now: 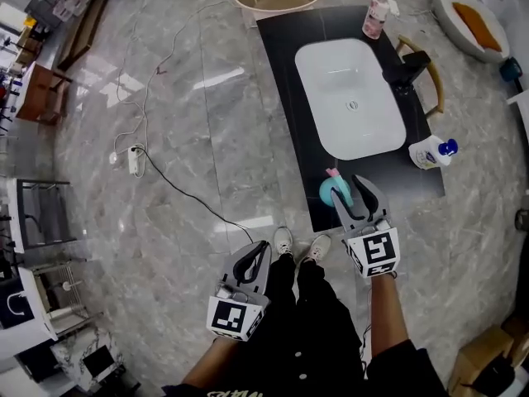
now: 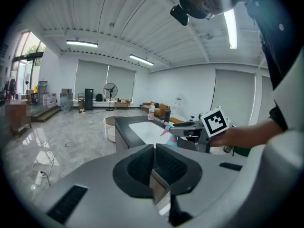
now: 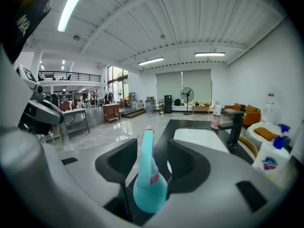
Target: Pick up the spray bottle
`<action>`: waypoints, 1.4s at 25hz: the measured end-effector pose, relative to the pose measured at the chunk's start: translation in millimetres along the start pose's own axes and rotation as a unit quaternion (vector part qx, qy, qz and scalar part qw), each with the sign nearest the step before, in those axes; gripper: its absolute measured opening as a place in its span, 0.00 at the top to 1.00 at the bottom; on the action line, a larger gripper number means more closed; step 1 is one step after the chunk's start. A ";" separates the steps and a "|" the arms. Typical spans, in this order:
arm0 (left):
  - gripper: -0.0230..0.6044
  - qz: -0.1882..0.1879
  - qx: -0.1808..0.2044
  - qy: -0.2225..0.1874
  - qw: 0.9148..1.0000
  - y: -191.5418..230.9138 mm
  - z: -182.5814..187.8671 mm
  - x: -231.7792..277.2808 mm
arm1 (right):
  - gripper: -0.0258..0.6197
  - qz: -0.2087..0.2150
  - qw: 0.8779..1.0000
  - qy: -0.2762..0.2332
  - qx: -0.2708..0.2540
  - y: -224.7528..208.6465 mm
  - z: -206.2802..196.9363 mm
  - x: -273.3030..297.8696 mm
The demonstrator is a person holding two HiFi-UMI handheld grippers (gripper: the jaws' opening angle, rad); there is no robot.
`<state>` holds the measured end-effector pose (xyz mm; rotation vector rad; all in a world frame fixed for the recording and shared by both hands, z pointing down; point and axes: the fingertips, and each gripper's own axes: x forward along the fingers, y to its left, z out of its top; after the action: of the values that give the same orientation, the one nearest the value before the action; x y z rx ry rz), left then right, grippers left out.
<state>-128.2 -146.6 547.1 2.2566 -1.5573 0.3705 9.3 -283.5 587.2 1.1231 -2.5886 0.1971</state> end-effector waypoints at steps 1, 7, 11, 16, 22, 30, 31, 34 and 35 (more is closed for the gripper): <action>0.93 0.002 -0.005 0.006 1.000 6.0 -5.5 2.8 | 0.69 0.004 1.000 0.003 -0.003 0.6 -4.4 9.5; 0.93 0.014 -0.018 0.031 0.999 31.7 -23.1 9.7 | 0.87 -0.011 1.000 -0.002 -0.014 -1.7 -15.8 34.6; 0.93 0.013 -0.013 0.020 1.000 36.5 -14.4 15.0 | 0.87 -0.022 1.000 -0.015 0.001 -7.8 -6.3 31.4; 0.93 -0.007 0.006 -0.014 1.000 27.9 18.4 22.3 | 0.87 -0.042 0.998 -0.037 0.001 -15.7 31.5 -1.8; 0.93 -0.035 0.026 -0.064 0.997 8.9 78.8 33.5 | 0.87 -0.101 0.992 -0.070 0.009 -40.7 92.3 -61.5; 0.93 -0.084 0.052 -0.118 0.988 -21.5 127.2 50.4 | 0.87 -0.178 0.978 -0.112 -0.013 -61.4 136.3 -146.6; 0.93 -0.088 0.055 -0.122 0.987 -23.4 131.8 51.6 | 0.87 -0.189 0.975 -0.116 -0.014 -64.2 138.1 -156.8; 0.93 -0.100 0.065 -0.134 0.984 -29.2 145.9 55.3 | 0.87 -0.216 0.969 -0.122 -0.018 -71.4 139.6 -182.6; 0.93 -0.104 0.069 -0.137 0.983 -30.9 149.5 56.8 | 0.87 -0.224 0.967 -0.123 -0.017 -73.0 138.2 -189.1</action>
<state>-78.5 -250.7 432.1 2.6415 -1.4377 0.1164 152.9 -237.3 393.6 1.7752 -2.4388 -0.0975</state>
